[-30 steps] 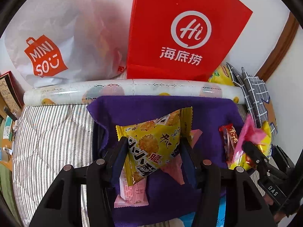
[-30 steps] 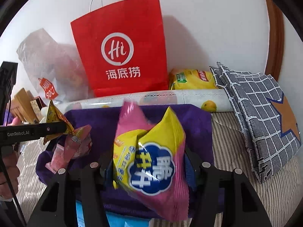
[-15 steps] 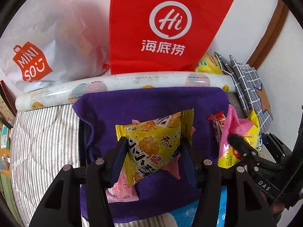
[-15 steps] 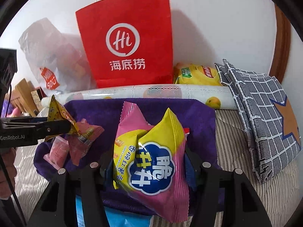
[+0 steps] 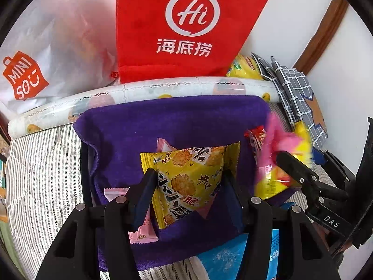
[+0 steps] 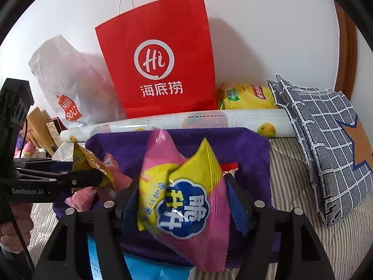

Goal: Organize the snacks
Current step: 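Open the right tool releasing the chips bag while the left tool releases the yellow bag, then grasp the red-and-white packet with the right tool while the left tool reaches toward the pale pink packet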

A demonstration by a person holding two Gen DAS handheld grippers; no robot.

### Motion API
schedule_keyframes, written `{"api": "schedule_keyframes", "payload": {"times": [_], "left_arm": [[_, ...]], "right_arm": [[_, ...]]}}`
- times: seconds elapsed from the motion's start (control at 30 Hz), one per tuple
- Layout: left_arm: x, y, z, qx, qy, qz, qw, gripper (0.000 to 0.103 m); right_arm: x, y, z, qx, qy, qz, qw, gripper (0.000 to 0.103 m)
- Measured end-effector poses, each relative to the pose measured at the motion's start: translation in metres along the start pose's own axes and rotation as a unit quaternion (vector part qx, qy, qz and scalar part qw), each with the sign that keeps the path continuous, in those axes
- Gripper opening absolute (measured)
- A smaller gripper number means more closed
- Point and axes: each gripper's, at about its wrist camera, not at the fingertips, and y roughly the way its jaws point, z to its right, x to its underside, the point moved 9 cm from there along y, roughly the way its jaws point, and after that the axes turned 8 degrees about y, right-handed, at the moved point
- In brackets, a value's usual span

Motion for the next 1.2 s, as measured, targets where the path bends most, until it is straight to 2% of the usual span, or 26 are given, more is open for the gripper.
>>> {"api": "schedule_keyframes", "payload": {"times": [0.03,0.13,0.3,0.5,0.73,1.07,1.2], "left_arm": [[0.000,0.000,0.001,0.002,0.000,0.000,1.0000,0.057],[-0.004,-0.003,0.001,0.010,-0.007,0.013,0.9998,0.059],[-0.010,-0.012,-0.002,0.007,-0.016,0.036,0.9992,0.072],[-0.013,-0.019,0.001,-0.014,-0.003,0.047,0.9988,0.074],[-0.016,-0.032,0.012,-0.016,0.020,0.064,0.9977,0.077],[-0.016,-0.059,0.040,-0.009,0.049,0.090,0.9947,0.078],[-0.012,-0.068,0.055,0.003,0.058,0.087,0.9945,0.078]], "right_arm": [[-0.001,-0.002,-0.001,0.000,-0.003,0.003,1.000,0.072],[-0.004,-0.008,-0.005,-0.002,-0.011,0.017,1.000,0.073],[-0.009,-0.014,-0.004,-0.008,-0.002,0.028,1.000,0.076],[-0.014,-0.021,0.002,-0.004,0.015,0.040,0.999,0.076],[-0.016,-0.045,0.005,-0.001,0.035,0.066,0.997,0.076],[0.014,-0.102,0.003,0.027,0.037,0.069,0.997,0.076],[0.032,-0.124,-0.001,0.036,0.038,0.064,0.997,0.076]]}}
